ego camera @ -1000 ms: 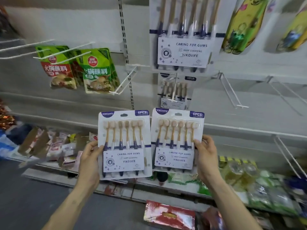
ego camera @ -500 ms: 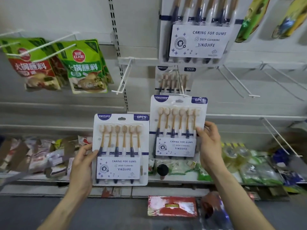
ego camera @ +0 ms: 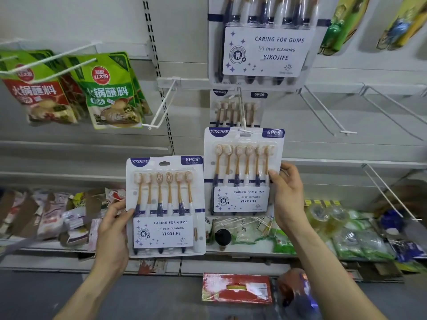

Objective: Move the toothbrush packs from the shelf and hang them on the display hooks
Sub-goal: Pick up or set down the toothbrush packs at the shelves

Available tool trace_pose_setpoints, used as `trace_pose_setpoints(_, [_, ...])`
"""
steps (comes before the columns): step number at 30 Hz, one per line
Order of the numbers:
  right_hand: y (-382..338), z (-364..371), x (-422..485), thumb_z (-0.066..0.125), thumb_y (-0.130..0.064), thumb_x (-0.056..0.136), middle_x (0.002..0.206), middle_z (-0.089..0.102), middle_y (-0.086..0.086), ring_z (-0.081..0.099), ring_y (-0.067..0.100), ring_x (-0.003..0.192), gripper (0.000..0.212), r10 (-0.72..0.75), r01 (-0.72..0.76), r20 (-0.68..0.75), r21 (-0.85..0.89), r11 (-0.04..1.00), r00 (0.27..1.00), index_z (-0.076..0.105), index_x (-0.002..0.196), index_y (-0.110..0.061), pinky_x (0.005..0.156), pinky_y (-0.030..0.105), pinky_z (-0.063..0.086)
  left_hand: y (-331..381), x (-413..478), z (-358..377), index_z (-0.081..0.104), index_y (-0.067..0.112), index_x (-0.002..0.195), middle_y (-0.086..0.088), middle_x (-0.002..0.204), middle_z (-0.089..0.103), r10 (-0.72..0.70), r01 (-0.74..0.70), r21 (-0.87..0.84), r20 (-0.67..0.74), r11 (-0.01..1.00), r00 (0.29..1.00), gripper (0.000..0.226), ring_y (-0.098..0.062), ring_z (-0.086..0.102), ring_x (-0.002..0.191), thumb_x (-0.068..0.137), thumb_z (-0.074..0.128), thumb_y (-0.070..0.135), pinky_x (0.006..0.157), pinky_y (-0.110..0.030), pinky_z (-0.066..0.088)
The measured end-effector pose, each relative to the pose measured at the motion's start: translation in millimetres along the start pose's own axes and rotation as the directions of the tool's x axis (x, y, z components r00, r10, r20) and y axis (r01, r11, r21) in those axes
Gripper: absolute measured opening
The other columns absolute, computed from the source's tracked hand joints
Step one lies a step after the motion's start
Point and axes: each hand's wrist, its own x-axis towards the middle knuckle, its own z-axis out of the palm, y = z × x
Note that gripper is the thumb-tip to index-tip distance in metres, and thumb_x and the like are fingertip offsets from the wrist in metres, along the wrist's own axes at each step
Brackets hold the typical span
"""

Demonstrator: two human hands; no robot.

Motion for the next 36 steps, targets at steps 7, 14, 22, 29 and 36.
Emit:
trace_pose_setpoints(7, [2, 1, 6, 0.055, -0.009, 0.108, 0.104, 0.08, -0.002, 0.076, 0.01, 0.093, 0.017, -0.003, 0.002, 0.017, 0.021, 1.0, 1.0, 0.057, 0.124, -0.01, 0.072, 0.023, 0.059, -3, -1, -2, 0.066, 0.022, 0.098, 0.001, 0.092, 0.075, 0.029, -0.029, -0.002, -0.023, 1.0, 0.999, 0.027, -0.01, 0.074, 0.078, 0.105, 0.049, 0.002, 0.066, -0.02, 0.06])
trace_pose_setpoints(14, [11, 7, 23, 0.053, -0.008, 0.108, 0.108, 0.077, 0.001, 0.074, 0.009, 0.093, 0.019, -0.002, 0.0, 0.032, 0.047, 0.999, 0.999, 0.054, 0.127, -0.009, 0.076, 0.028, 0.06, -4, 0, -3, 0.069, 0.024, 0.099, -0.005, 0.103, 0.076, 0.035, -0.034, 0.003, -0.056, 0.999, 0.998, 0.026, -0.015, 0.074, 0.086, 0.104, 0.053, 0.005, 0.069, -0.024, 0.061])
trace_pose_setpoints(22, [26, 33, 91, 0.051, -0.008, 0.109, 0.103, 0.069, 0.002, 0.069, 0.001, 0.08, 0.015, -0.019, 0.015, 0.04, 0.098, 0.995, 0.999, 0.053, 0.124, -0.007, 0.072, 0.021, 0.057, -17, 5, 0, 0.07, 0.021, 0.105, -0.017, 0.124, 0.069, 0.057, -0.058, -0.009, -0.09, 0.998, 0.994, 0.023, -0.024, 0.071, 0.1, 0.104, 0.054, 0.006, 0.074, -0.027, 0.064])
trace_pose_setpoints(29, [36, 66, 176, 0.055, -0.006, 0.104, 0.092, 0.058, 0.002, 0.053, 0.013, 0.077, 0.015, -0.031, 0.029, 0.028, 0.091, 0.995, 0.999, 0.052, 0.102, -0.02, 0.069, 0.03, 0.044, -32, 3, 8, 0.071, 0.022, 0.103, -0.014, 0.123, 0.071, 0.087, -0.089, -0.015, -0.129, 0.996, 0.988, 0.025, -0.023, 0.073, 0.1, 0.104, 0.052, 0.004, 0.073, -0.027, 0.064])
trace_pose_setpoints(36, [41, 73, 227, 0.057, -0.01, 0.099, 0.101, 0.059, 0.009, 0.056, 0.023, 0.089, 0.016, -0.012, 0.008, 0.05, 0.066, 0.998, 0.999, 0.051, 0.102, -0.024, 0.077, 0.039, 0.049, -46, 4, 1, 0.071, 0.022, 0.103, -0.024, 0.137, 0.061, 0.11, -0.106, 0.032, -0.164, 0.994, 0.98, 0.02, -0.041, 0.065, 0.122, 0.103, 0.055, 0.01, 0.108, -0.064, 0.047])
